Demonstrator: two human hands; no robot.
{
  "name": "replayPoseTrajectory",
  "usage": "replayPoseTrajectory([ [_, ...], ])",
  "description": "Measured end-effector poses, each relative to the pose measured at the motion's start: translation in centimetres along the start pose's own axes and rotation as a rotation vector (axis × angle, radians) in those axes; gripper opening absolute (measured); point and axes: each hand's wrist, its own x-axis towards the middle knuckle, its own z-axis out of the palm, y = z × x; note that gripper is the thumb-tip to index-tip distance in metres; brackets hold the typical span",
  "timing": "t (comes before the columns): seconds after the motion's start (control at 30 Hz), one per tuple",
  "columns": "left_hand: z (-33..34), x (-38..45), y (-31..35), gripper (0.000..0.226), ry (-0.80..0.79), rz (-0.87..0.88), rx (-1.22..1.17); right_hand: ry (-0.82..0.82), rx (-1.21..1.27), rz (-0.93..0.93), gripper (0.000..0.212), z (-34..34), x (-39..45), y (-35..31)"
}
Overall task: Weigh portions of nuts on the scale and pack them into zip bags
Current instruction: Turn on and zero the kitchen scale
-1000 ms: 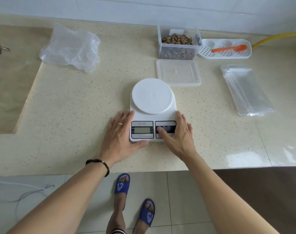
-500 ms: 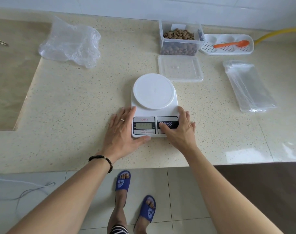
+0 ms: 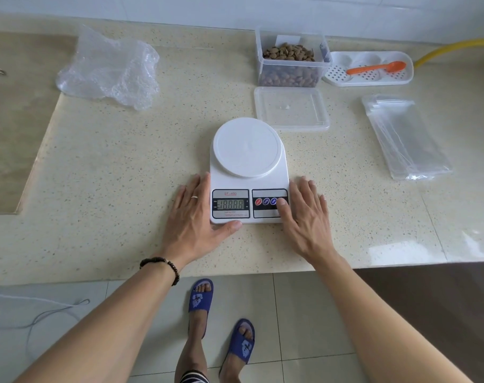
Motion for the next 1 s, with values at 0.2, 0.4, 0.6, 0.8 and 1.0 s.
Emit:
replayPoseTrajectory([
  [0.2,0.01,-0.11,0.10,0.112,0.026,-0.021,-0.017,0.013,-0.106,0.013,0.079,0.36,-0.05,-0.01],
  [0.4,-0.06,-0.13,0.38,0.111,0.047,-0.046,-0.042,0.047,-0.103,0.019,0.073,0.58,0.12,-0.04],
  [0.6,-0.09,-0.07,0.62,0.111,0.061,-0.053,-0.031,0.063,-0.073,0.034,0.073,0.59,0.26,-0.09],
  [0.8,-0.11,-0.14,0.71,0.111,0.068,-0.056,-0.024,0.104,-0.055,0.042,0.069,0.89,0.46,0.03],
  [1.0,-0.19,-0.15,0.85,0.111,0.065,-0.060,-0.024,0.154,-0.015,0.057,0.067,0.92,0.78,-0.47],
])
